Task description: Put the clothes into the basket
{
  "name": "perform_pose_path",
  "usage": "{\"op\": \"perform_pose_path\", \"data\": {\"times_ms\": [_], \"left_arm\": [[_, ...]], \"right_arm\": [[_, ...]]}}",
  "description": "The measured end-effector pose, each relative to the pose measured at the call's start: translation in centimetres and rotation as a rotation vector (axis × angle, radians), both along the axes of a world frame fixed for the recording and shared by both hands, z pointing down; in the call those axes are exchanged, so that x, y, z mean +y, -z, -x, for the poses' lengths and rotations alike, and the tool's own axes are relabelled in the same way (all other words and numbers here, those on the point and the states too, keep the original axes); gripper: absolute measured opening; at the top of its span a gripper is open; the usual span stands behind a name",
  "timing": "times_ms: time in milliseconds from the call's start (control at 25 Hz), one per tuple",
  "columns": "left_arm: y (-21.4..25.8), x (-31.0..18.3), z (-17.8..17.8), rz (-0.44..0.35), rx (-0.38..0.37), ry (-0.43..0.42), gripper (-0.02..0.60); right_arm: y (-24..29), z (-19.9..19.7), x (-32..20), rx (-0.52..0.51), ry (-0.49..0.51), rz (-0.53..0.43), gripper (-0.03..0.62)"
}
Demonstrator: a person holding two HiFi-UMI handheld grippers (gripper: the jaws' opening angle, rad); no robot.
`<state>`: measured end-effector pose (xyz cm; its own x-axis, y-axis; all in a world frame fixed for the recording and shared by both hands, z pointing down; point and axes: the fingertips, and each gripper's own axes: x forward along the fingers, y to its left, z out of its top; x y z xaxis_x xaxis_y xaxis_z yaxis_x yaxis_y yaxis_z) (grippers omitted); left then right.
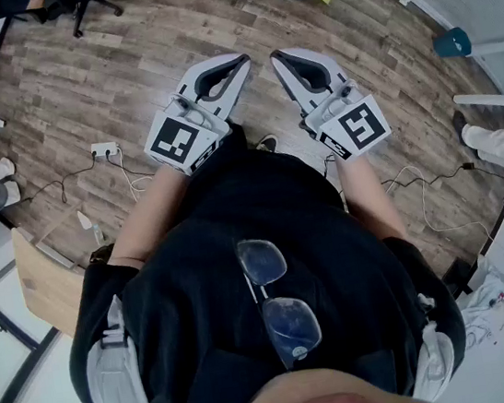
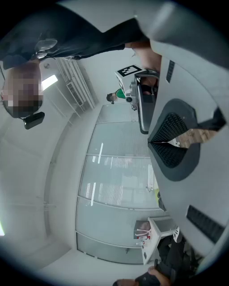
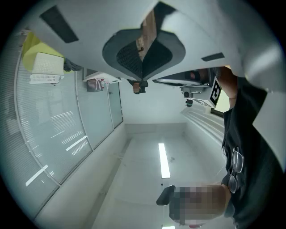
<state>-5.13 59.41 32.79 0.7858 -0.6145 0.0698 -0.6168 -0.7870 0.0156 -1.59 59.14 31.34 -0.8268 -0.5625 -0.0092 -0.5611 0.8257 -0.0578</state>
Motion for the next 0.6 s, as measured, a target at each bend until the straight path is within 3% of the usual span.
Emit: {"op": "perform_pose_path", "data": {"times_ms": [600], "left_arm": [[0.0, -3.3, 1.8, 0.024, 0.003, 0.009, 0.011]], "right_arm": [[-0.3, 1.2, -3.4, -0.011, -0.012, 0.039, 0.028]]}}
